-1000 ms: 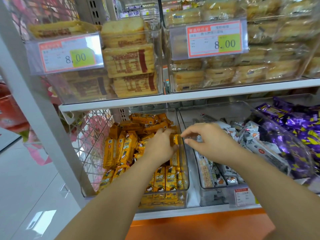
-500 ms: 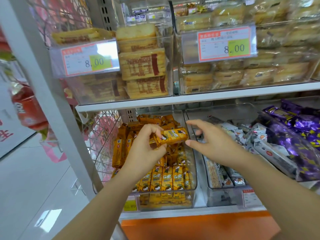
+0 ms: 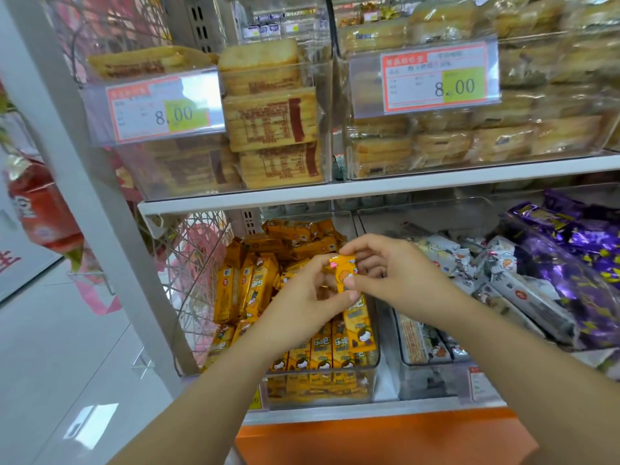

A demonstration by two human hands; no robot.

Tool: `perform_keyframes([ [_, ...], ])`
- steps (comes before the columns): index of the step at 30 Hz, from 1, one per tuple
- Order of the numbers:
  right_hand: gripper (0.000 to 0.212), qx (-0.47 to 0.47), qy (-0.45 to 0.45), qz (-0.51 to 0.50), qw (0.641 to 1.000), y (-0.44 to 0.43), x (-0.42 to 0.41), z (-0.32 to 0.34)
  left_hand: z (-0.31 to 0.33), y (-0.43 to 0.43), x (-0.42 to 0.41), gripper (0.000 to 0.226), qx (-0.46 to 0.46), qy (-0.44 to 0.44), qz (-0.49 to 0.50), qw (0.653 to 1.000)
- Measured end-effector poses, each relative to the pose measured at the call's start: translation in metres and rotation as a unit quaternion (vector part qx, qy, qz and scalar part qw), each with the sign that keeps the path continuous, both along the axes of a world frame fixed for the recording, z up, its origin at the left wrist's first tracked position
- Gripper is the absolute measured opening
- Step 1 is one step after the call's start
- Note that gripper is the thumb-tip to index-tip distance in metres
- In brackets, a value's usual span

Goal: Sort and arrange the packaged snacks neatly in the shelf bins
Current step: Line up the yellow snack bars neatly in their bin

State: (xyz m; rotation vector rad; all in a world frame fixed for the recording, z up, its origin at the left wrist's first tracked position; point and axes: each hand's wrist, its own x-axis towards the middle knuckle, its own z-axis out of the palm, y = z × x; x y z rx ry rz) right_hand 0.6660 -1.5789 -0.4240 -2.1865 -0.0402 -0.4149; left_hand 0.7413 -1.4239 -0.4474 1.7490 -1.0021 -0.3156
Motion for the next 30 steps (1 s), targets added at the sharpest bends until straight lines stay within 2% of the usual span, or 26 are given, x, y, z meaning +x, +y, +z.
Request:
perform_keyframes([
  [4, 0.035, -0.132, -0.005, -0.039, 0.991, -0.006, -0.001, 0.001, -0.02, -0.004, 0.015, 0.053, 0.087, -0.024, 0.028, 0.995],
  [8, 0.038, -0.198, 0.018, -0.044, 0.979, -0.012, -0.003, 0.0, -0.03, -0.009, 0.023, 0.04, 0.162, -0.034, 0.017, 0.986],
  [10, 0.035, -0.227, 0.04, -0.034, 0.972, -0.01, -0.002, -0.003, -0.028, -0.013, 0.022, 0.041, 0.2, -0.062, 0.003, 0.978],
  [14, 0.032, -0.239, 0.048, -0.029, 0.97, -0.009, 0.0, -0.006, -0.031, -0.017, 0.021, 0.047, 0.253, -0.122, -0.002, 0.96],
  [18, 0.032, -0.247, 0.05, -0.021, 0.968, -0.009, 0.001, -0.008, -0.037, -0.013, 0.024, 0.055, 0.289, -0.082, -0.077, 0.951],
  [22, 0.031, -0.246, 0.049, -0.014, 0.968, -0.01, 0.001, -0.008, -0.036, -0.011, 0.024, 0.055, 0.323, -0.103, -0.103, 0.935],
  [26, 0.03, -0.248, 0.046, -0.003, 0.968, -0.011, 0.001, -0.009, -0.028, -0.013, 0.018, 0.053, 0.351, -0.188, -0.106, 0.911],
  [30, 0.029, -0.253, 0.046, 0.002, 0.966, -0.013, 0.0, -0.009, -0.027, -0.016, 0.013, 0.057, 0.392, -0.329, -0.073, 0.856],
])
